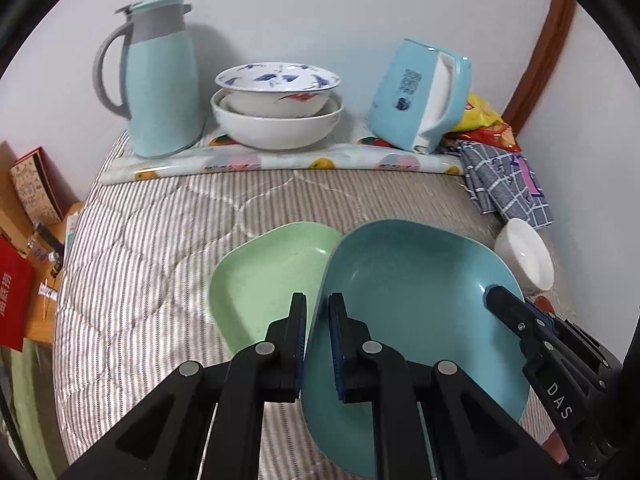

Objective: Organize plates and bowls
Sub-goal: 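Lift the blue plate with both grippers and carry it over the green plate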

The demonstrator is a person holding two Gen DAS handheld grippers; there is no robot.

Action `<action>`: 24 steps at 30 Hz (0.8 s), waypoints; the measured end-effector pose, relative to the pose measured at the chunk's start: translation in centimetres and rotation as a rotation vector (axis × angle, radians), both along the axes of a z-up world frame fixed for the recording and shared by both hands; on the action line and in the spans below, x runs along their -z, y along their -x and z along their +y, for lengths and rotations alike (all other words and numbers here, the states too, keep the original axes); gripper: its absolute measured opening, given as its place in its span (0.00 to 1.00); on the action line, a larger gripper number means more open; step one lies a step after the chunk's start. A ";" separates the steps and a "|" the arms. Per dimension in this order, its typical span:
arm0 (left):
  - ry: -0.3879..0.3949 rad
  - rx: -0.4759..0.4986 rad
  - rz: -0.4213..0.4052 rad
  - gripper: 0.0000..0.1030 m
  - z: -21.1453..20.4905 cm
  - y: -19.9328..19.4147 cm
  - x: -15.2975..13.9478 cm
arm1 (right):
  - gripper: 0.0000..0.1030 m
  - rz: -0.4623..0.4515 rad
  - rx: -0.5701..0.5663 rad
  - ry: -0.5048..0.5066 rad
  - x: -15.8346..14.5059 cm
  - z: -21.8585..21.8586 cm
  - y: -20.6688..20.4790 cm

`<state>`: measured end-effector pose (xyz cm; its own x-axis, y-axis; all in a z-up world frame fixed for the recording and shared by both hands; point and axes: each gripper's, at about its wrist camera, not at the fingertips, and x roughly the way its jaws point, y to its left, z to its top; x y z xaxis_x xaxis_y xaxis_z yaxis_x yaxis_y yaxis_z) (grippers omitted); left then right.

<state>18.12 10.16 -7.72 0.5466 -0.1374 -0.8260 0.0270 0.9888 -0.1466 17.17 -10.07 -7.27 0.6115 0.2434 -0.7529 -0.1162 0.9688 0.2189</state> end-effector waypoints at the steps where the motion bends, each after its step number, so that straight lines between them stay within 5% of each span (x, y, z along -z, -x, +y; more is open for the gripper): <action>1: 0.001 -0.006 0.004 0.11 0.4 -0.1 0.2 | 0.07 0.004 -0.004 -0.001 0.2 0.3 -0.1; 24: -0.011 -0.119 0.098 0.12 5.3 -1.6 5.2 | 0.07 0.078 -0.158 0.086 4.5 7.0 -3.9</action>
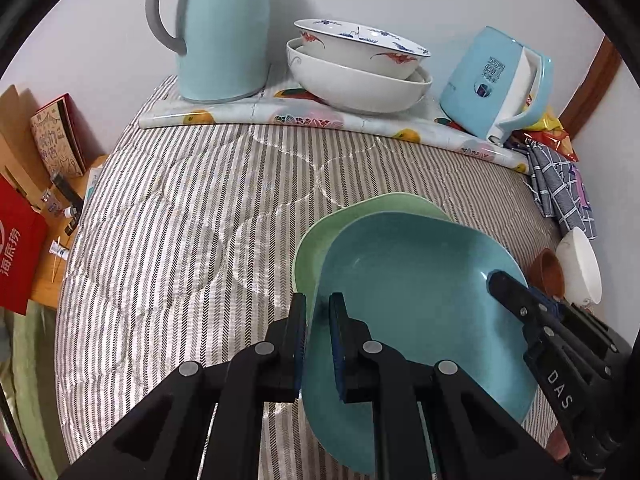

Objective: Organize plates and bowls
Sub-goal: 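Lift the blue plate with both grippers and carry it over the green plate, then lower the blue plate onto the green plate and open both grippers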

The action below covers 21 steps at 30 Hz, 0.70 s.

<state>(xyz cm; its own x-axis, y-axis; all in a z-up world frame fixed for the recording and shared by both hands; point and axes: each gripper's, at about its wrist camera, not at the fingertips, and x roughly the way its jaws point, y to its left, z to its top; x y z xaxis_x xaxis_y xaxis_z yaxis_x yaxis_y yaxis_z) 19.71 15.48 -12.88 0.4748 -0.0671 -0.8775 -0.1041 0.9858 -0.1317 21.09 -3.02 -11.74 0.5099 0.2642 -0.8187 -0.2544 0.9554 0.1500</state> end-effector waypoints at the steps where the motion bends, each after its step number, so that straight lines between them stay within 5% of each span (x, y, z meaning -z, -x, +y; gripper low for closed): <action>1: 0.001 0.000 0.002 0.11 0.0 -0.1 0.1 | 0.07 0.000 -0.007 0.004 0.1 0.0 -0.2; 21: -0.008 -0.021 0.011 0.11 -0.2 -1.0 0.7 | 0.08 0.001 -0.140 0.069 1.7 1.7 -4.8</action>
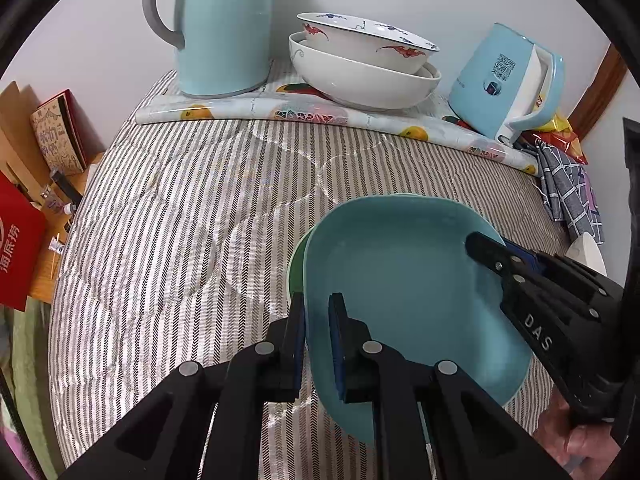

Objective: Organize plates and bowls
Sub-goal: 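Lower the blue plate onto the green plate and open both grippers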

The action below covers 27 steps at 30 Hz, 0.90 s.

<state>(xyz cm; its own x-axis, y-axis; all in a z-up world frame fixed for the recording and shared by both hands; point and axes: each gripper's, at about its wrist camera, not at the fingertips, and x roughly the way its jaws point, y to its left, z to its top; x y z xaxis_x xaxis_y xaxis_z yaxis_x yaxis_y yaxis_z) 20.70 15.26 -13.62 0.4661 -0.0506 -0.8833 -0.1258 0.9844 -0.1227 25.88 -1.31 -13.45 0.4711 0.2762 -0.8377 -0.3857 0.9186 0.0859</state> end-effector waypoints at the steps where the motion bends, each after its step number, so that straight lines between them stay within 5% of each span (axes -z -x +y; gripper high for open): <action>1: 0.000 0.000 0.000 0.11 0.0 0.0 0.0 | 0.09 -0.001 -0.002 -0.001 0.0 0.1 -0.1; 14: -0.014 -0.013 -0.010 0.12 -0.2 0.1 0.0 | 0.17 -0.023 -0.025 -0.031 0.1 0.8 -1.0; 19: 0.010 -0.017 -0.015 0.20 -0.2 0.5 -0.2 | 0.26 -0.040 -0.040 -0.060 -0.7 0.7 -0.8; 27: 0.016 -0.017 0.007 0.26 -0.5 0.8 -0.3 | 0.26 -0.067 -0.012 -0.056 -2.2 -1.0 0.6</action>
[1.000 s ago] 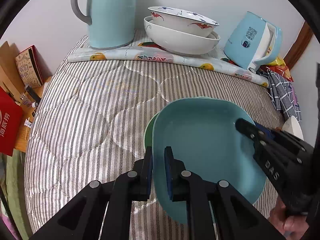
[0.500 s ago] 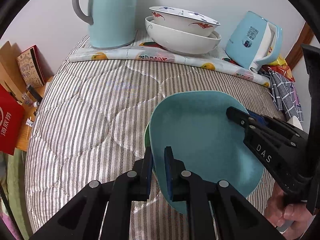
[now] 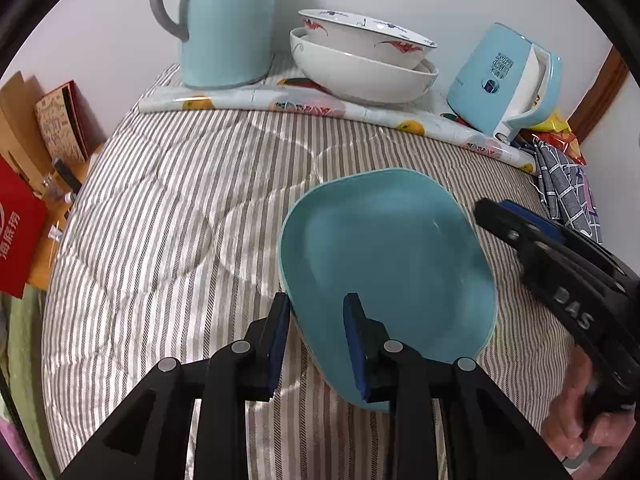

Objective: Organize plates and bowls
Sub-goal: 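Lower the blue plate onto the green plate and open both grippers, then withdraw both grippers from the plates and move toward the brown bowls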

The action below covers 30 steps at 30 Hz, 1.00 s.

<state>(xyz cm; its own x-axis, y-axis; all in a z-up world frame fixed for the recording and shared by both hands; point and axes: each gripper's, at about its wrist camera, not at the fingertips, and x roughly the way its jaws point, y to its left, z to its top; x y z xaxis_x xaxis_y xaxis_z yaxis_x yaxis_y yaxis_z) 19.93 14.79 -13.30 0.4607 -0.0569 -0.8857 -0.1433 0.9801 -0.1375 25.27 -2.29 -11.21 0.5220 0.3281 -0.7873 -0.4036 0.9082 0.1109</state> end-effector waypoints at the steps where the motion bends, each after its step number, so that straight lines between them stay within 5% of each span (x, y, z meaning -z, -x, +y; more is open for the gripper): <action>1: 0.002 0.003 0.005 0.26 -0.1 0.1 0.0 | 0.28 -0.001 0.006 -0.003 -0.1 -0.4 0.2; 13: -0.038 0.007 -0.040 0.40 -2.0 3.1 -3.1 | 0.61 -0.027 0.126 -0.025 -2.1 -8.0 5.1; 20: -0.040 0.040 -0.089 0.41 -5.0 4.9 -5.3 | 0.78 -0.119 0.203 -0.011 -3.9 -12.5 9.1; 30: -0.056 0.088 -0.167 0.45 -9.6 6.5 -7.9 | 0.87 -0.164 0.280 0.127 -6.1 -16.8 13.2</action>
<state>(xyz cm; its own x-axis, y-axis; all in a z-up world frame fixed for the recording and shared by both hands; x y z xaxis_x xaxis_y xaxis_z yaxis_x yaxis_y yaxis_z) 13.38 5.22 -5.44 0.5973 -0.0565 -0.8000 -0.0367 0.9946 -0.0976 12.06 -19.06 -5.09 0.7007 0.0593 -0.7110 -0.1399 0.9886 -0.0555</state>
